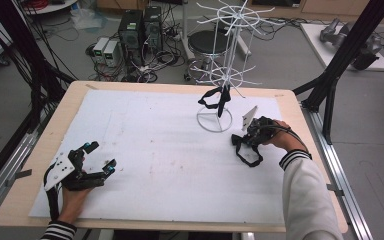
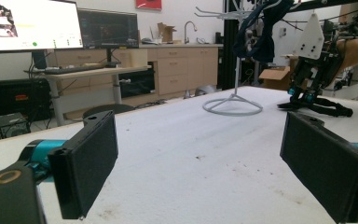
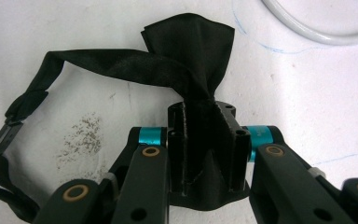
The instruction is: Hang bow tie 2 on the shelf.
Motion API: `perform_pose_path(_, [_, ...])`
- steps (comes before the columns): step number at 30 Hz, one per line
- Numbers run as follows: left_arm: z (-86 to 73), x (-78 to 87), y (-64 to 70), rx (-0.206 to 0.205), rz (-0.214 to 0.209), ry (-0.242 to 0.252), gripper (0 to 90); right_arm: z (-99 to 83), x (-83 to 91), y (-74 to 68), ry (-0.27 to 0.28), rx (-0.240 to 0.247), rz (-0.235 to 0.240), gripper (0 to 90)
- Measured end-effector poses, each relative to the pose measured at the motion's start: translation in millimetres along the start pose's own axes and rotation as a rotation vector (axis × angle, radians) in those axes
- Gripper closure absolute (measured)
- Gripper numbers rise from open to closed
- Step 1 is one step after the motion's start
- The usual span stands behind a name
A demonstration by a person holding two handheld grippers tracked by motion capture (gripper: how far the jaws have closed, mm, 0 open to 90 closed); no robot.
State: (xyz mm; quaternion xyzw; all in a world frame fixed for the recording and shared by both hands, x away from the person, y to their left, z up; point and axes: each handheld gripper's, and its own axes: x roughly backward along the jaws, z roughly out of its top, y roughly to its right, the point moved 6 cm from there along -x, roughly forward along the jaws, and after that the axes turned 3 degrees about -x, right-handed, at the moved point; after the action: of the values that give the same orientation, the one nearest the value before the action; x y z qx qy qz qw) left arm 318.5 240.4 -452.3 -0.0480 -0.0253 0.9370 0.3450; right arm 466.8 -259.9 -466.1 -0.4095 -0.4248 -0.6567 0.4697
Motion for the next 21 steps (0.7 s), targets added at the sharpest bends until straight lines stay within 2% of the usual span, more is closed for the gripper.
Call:
perform_pose_path(6, [-0.1,0.2,0.0,-0.002,-0.002,-0.001,11.6,-1.5,4.5,-1.1,-0.007,-0.014,-0.005,76.9])
perform_pose_path(21, [0.0,0.2,0.0,-0.002,-0.001,-0.001,11.6,5.0,27.4,-4.3,0.078,-0.048,-0.037,76.8])
